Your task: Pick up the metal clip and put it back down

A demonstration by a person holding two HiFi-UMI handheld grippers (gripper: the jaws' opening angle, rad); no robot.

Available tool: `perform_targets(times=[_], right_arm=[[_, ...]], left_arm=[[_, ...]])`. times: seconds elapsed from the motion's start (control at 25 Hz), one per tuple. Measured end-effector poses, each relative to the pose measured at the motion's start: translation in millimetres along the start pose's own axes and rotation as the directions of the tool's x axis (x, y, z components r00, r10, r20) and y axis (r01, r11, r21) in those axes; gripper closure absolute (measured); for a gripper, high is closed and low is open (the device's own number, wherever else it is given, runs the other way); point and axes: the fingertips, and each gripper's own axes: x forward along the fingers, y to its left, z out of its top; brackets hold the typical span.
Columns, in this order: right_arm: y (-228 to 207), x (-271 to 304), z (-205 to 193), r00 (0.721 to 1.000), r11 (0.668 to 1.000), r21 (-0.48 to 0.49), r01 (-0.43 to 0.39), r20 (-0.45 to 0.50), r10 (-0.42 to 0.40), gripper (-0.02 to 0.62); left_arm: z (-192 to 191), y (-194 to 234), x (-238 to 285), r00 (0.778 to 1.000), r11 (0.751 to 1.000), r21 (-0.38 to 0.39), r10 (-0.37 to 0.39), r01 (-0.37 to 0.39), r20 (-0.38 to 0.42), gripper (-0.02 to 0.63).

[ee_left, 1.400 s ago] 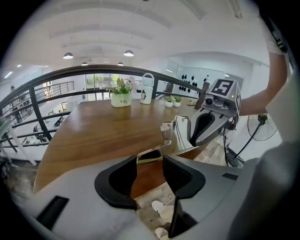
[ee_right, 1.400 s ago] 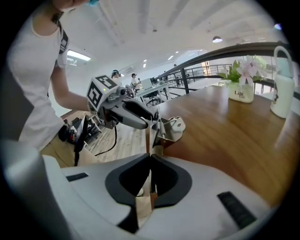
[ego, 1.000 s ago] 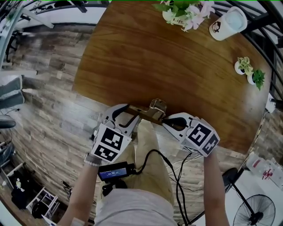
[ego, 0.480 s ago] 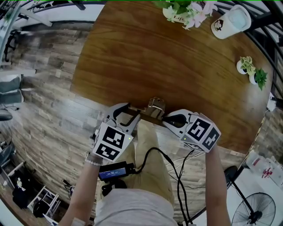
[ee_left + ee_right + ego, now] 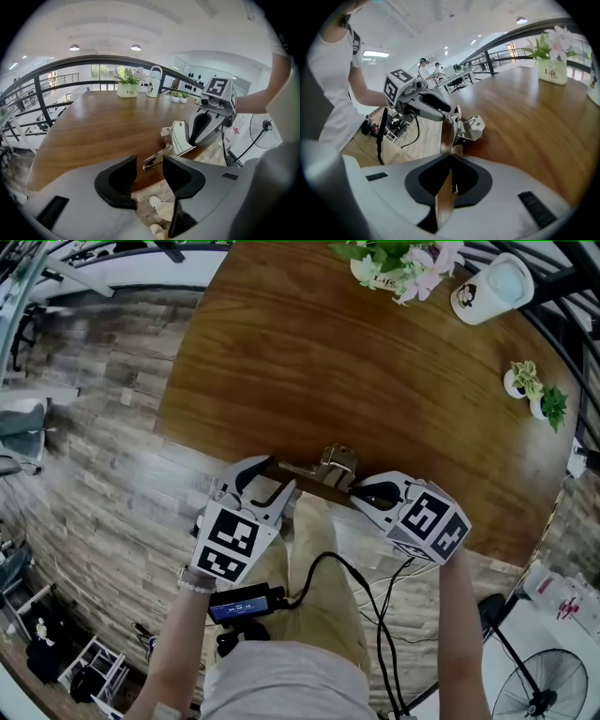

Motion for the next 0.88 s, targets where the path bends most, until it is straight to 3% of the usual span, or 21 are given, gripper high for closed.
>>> perform_targets(times=[0.16,0.28,0.4,0.6,0.8,0.88], right_arm=[[2.5,-0.2,-0.4,1.0,1.0,-0.008,0.0,-0.005,0.0,0.565],[3.2,-0.6,-1.6,1.0,1.0,-0.023,0.009,-0.02,-0.01,0.493],[3.1,-0.5,-1.7,0.999,0.999,-0.034,0.018,-0.026,-0.019,0.489],[3.1,-2.5,1.0,0.998,0.998,-0.034,0.058,-0.01,-0.059,0.419],[-9.9,-18.7,17.3,0.971,0.978,0.01,0.207,0.117,-0.207,0.429],[-14.3,-28.2,25.1,0.94,0.957,0.036,0.29,0.179,-0.291,0.52]], left_arm=[[2.8,1.0,-5.4,1.0,1.0,0.003,-0.001,0.001,0.015,0.425],[3.8,0.4,-8.5,1.0,1.0,0.005,-0.009,0.009,0.023,0.425],[3.8,0.7,-9.7,1.0,1.0,0.007,-0.011,0.011,0.026,0.425],[7.0,-0.8,-12.7,0.999,1.0,0.015,-0.017,0.016,0.041,0.425],[17.8,-3.7,-19.5,0.996,0.999,0.037,-0.032,0.029,0.086,0.425],[22.7,-3.8,-24.8,0.994,0.999,0.046,-0.031,0.026,0.109,0.451]])
